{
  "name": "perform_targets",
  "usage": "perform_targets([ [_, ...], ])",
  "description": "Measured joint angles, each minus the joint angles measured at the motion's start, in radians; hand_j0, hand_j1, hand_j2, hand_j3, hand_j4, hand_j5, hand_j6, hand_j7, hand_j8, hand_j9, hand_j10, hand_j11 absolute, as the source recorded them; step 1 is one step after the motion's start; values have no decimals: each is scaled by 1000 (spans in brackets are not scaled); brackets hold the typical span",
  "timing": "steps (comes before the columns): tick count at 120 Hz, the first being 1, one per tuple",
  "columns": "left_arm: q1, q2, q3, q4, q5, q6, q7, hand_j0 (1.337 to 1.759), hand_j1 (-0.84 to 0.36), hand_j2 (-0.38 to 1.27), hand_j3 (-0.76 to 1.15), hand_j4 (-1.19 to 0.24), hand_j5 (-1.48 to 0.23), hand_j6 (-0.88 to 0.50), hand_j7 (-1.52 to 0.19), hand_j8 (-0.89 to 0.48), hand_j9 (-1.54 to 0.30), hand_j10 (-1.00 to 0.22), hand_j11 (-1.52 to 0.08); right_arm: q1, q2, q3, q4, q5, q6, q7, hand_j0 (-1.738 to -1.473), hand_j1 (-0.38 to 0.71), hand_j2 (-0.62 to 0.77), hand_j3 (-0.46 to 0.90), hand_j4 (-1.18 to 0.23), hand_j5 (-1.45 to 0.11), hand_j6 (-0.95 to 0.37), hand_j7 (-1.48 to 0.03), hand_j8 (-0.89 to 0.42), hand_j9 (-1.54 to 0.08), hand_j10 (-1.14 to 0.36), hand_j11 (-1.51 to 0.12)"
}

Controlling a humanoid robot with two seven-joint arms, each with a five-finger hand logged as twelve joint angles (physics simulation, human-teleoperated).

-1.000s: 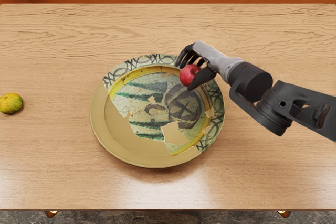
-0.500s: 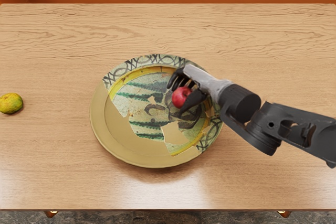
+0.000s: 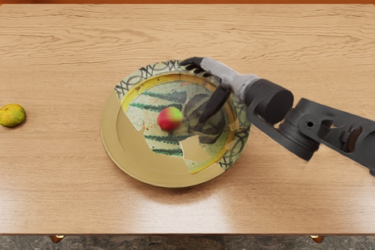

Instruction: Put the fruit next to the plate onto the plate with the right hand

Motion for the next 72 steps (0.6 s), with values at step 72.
perform_targets([
  [72, 29, 0, 2, 5, 1, 1, 0, 1658, 87, 44, 0, -219, -284, -219, -284, -219, -284, -219, -284, -9, -311, 368, -316, 808, 808, 0, -1658, -293, -7, 0, -49, -62, -49, -62, -48, -62, -48, -62],
])
